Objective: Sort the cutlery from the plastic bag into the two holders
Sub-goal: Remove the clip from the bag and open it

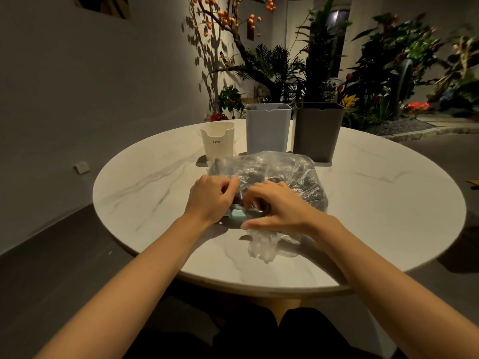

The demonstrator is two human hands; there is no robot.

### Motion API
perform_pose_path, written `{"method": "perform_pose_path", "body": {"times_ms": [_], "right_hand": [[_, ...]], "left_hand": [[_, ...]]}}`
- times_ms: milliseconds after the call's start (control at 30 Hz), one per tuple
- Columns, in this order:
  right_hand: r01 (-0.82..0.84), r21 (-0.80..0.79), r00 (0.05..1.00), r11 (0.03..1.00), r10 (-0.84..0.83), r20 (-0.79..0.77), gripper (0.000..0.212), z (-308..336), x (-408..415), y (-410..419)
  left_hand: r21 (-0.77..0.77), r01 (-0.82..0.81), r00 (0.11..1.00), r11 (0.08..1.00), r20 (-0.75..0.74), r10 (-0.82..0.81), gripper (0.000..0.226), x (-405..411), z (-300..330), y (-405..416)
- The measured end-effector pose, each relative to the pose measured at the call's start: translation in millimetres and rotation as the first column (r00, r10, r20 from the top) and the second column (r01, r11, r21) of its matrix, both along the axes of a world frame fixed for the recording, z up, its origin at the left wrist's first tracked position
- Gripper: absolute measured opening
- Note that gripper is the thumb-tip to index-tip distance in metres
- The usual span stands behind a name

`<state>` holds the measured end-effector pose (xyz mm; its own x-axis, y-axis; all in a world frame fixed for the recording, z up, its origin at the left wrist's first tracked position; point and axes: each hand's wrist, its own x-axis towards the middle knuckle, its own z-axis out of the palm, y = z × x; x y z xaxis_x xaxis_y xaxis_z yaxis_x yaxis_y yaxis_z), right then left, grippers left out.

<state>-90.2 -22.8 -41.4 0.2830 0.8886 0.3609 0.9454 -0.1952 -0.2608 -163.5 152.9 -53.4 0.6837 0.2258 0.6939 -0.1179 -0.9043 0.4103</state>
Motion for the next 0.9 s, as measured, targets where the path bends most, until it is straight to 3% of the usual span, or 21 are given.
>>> {"method": "perform_pose_path", "body": {"times_ms": [167, 233, 433, 567, 667, 900], "right_hand": [[0.124, -0.017, 0.975, 0.992, -0.119, 0.187, 0.026, -4.1, 0.1, 6.5], [0.141, 0.034, 0.973, 0.989, -0.145, 0.178, 0.022, -7.1, 1.0, 7.4], [0.093, 0.243, 0.995, 0.966, -0.081, -0.060, 0.011, -9.9, 6.5, 7.4], [0.133, 0.268, 0.991, 0.954, -0.134, -0.014, 0.013, -12.0, 5.4, 10.8], [0.159, 0.253, 0.985, 0.954, -0.170, 0.020, 0.018, -12.5, 4.3, 12.4], [0.132, 0.330, 0.973, 0.935, -0.186, 0.138, 0.030, -17.1, -2.3, 16.7]], "left_hand": [[-0.157, 0.005, 1.000, 0.988, 0.016, -0.003, 0.049, 5.8, 0.4, 4.6], [-0.163, 0.008, 1.000, 0.987, 0.020, -0.005, 0.048, 3.7, 0.7, 4.9], [-0.167, 0.029, 0.999, 0.986, -0.024, -0.034, 0.054, -1.2, 3.1, 1.6], [-0.175, 0.076, 0.996, 0.982, -0.036, -0.083, 0.052, -1.0, 0.4, -3.3], [-0.266, 0.127, 0.988, 0.956, -0.050, -0.145, 0.053, 3.1, -3.2, -4.6], [-0.223, 0.053, 0.989, 0.973, -0.125, -0.082, 0.052, 6.5, -6.7, -8.1]]}}
